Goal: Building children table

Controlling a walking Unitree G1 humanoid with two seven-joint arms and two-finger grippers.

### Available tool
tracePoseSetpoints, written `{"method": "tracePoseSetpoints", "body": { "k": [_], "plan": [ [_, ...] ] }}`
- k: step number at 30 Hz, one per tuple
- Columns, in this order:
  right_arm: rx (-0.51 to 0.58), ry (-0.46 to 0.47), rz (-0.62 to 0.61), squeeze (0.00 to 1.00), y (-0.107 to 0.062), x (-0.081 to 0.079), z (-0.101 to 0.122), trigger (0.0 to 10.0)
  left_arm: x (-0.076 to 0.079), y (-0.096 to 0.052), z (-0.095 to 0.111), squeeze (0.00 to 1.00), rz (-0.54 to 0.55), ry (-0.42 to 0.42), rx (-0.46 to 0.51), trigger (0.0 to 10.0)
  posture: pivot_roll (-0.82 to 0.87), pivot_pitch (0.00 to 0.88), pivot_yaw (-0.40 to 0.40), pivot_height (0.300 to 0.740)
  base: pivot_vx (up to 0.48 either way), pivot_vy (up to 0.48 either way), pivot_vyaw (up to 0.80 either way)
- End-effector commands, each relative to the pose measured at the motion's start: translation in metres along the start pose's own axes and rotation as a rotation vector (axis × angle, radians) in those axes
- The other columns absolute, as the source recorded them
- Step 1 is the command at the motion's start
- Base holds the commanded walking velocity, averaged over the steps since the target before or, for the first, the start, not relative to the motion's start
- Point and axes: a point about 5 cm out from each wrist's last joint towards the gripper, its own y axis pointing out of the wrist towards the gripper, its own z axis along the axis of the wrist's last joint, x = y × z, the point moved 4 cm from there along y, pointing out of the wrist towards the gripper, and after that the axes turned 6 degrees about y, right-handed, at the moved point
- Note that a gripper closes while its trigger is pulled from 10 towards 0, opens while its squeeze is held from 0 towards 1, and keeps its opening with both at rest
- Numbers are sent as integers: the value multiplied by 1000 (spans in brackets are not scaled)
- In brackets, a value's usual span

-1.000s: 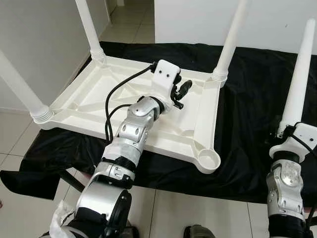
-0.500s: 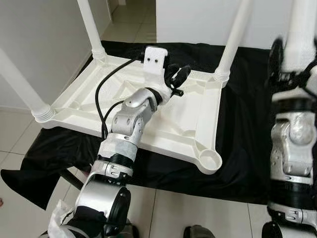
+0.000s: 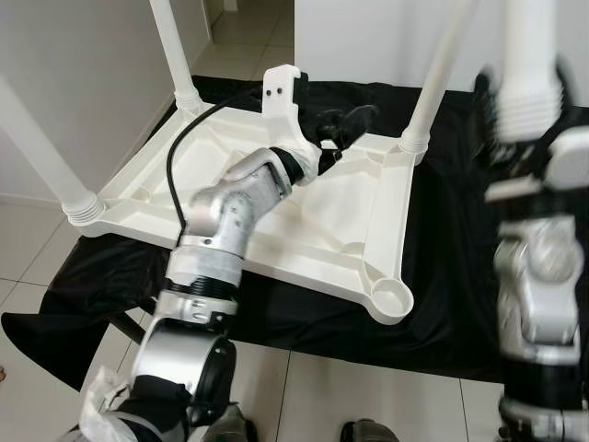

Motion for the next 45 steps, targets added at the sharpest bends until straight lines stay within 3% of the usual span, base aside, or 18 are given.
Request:
{"method": "tracePoseSetpoints", "body": {
  "k": [1, 6, 7, 14, 25, 28, 30, 32, 33, 34, 36, 45],
  "plan": [
    [11, 13, 46, 0, 0, -9, 4, 10000, 44, -8, 11, 1000, -432, 19, 42, 10000, -20, 0, 51, 740, 0, 0, 0],
    [-69, 28, 115, 0, -18, -23, -9, 10000, 51, -11, 13, 1000, -499, 38, 26, 10000, -30, 0, 49, 740, 0, 0, 0],
    [-84, 28, 124, 0, -22, -24, -11, 10000, 52, -12, 14, 0, -506, 28, 25, 10000, -30, 0, 49, 740, 0, 0, 0],
    [-164, 41, 212, 0, -38, -41, -20, 10000, 53, -13, 9, 0, -513, -17, -48, 10000, -41, 0, 49, 740, 0, 0, 0],
    [-199, 31, 305, 0, -45, -58, -25, 10000, 53, -11, 7, 0, -498, -74, -65, 10000, -46, 0, 52, 740, 0, 0, 0],
    [-210, 21, 360, 0, -53, -69, -26, 10000, 46, -7, 12, 0, -462, -143, -73, 10000, -43, 0, 50, 740, 0, 0, 0],
    [-210, 21, 360, 0, -53, -69, -26, 10000, 46, -7, 12, 0, -462, -143, -73, 10000, -43, 0, 50, 740, 0, 0, 0],
    [-237, 13, 383, 0, -65, -74, -30, 10000, 29, 1, 22, 0, -375, -284, -73, 10000, -46, 0, 49, 740, 0, 0, 0],
    [-237, 13, 383, 0, -65, -74, -30, 10000, 29, 1, 22, 0, -375, -284, -73, 10000, -46, 0, 49, 740, 0, 0, 0],
    [-257, 2, 389, 0, -72, -74, -33, 10000, 19, 5, 26, 0, -321, -354, -72, 10000, -44, 0, 50, 740, 0, 0, 0],
    [-273, -6, 389, 0, -76, -73, -35, 10000, 11, 7, 27, 0, -281, -394, -78, 10000, -45, 0, 51, 740, 0, 0, 0],
    [-308, -42, 397, 0, -85, -69, -40, 10000, -13, 13, 17, 0, -120, -426, -135, 10000, -53, 0, 64, 740, 0, 0, 0]
  ]
}}
